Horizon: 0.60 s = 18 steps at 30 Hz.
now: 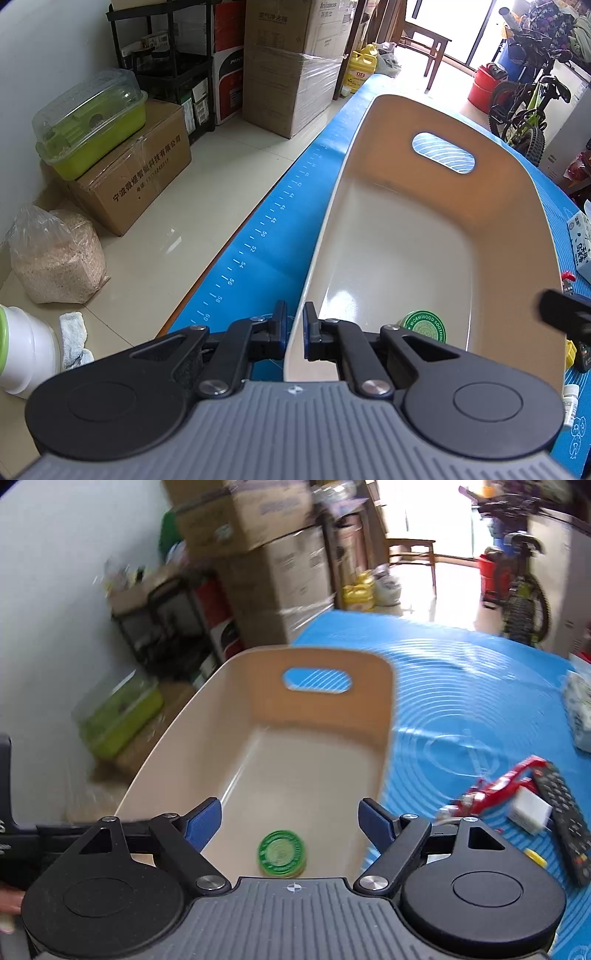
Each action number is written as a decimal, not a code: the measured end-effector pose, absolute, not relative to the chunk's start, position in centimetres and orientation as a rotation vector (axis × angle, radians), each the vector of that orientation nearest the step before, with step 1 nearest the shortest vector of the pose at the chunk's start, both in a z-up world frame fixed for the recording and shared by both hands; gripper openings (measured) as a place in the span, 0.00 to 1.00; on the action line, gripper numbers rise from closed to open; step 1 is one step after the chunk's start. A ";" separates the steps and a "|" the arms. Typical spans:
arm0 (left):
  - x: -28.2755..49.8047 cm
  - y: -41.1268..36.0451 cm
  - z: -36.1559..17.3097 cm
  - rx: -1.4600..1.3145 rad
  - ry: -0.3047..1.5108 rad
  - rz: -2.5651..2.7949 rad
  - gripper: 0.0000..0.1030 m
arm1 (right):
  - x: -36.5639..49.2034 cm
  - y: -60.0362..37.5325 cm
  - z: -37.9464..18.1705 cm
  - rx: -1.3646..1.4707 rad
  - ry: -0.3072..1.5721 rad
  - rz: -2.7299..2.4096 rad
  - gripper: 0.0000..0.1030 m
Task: Organize rigid objects
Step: 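Move the right tool back to the white pill bottle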
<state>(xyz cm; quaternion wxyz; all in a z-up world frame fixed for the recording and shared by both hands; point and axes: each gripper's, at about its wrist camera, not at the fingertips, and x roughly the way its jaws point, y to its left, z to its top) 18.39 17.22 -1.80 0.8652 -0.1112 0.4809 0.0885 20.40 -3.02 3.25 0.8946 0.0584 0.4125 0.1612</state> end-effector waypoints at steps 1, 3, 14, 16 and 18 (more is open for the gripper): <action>18.4 17.2 -1.8 -0.233 1.008 0.185 0.10 | 20.1 -3.9 3.4 0.128 0.843 0.318 0.83; 18.4 17.3 -1.8 -0.234 1.008 0.187 0.10 | 19.8 -5.2 3.5 0.132 0.832 0.292 0.84; 18.4 17.4 -1.8 -0.241 1.009 0.187 0.10 | 17.2 -13.9 1.8 0.116 0.829 0.109 0.84; 18.4 17.3 -1.8 -0.243 1.009 0.187 0.10 | 16.6 -15.7 0.6 0.132 0.853 0.065 0.84; 18.4 17.3 -1.8 -0.243 1.009 0.188 0.10 | 16.0 -17.2 -0.7 0.143 0.880 0.033 0.84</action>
